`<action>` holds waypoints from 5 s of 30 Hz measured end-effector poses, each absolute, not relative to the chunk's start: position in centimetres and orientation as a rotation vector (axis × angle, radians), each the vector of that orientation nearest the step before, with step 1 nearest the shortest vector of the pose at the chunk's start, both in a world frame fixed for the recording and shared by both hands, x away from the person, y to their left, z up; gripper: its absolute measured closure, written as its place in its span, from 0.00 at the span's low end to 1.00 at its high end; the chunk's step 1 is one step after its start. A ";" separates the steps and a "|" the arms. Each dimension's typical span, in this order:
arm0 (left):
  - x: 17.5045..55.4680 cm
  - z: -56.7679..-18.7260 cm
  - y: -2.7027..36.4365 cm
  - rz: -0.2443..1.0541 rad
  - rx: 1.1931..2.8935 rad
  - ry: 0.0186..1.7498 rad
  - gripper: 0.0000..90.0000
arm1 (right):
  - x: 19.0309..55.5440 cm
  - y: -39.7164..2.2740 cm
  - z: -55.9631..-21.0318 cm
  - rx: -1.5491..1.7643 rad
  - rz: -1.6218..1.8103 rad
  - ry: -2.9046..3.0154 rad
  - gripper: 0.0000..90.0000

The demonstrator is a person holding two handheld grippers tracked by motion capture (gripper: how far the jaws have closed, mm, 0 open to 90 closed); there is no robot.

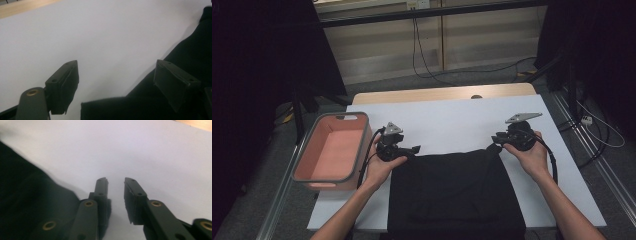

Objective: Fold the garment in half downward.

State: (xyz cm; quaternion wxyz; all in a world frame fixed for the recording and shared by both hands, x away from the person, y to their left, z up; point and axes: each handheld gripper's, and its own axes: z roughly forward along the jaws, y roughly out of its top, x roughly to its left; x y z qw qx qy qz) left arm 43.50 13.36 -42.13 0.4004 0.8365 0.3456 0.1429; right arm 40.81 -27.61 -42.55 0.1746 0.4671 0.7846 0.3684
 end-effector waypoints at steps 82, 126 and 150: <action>47.7 -43.3 11.7 0.335 2.078 0.990 0.58 | 40.5 -34.1 -42.1 1.525 1.057 1.956 0.98; 45.6 -44.0 13.5 0.075 2.125 0.911 0.97 | 40.2 -33.9 -42.2 1.505 1.090 1.983 0.98; 47.3 -38.9 16.3 0.249 1.912 1.018 0.98 | 40.9 -33.6 -39.2 1.461 1.166 1.901 0.98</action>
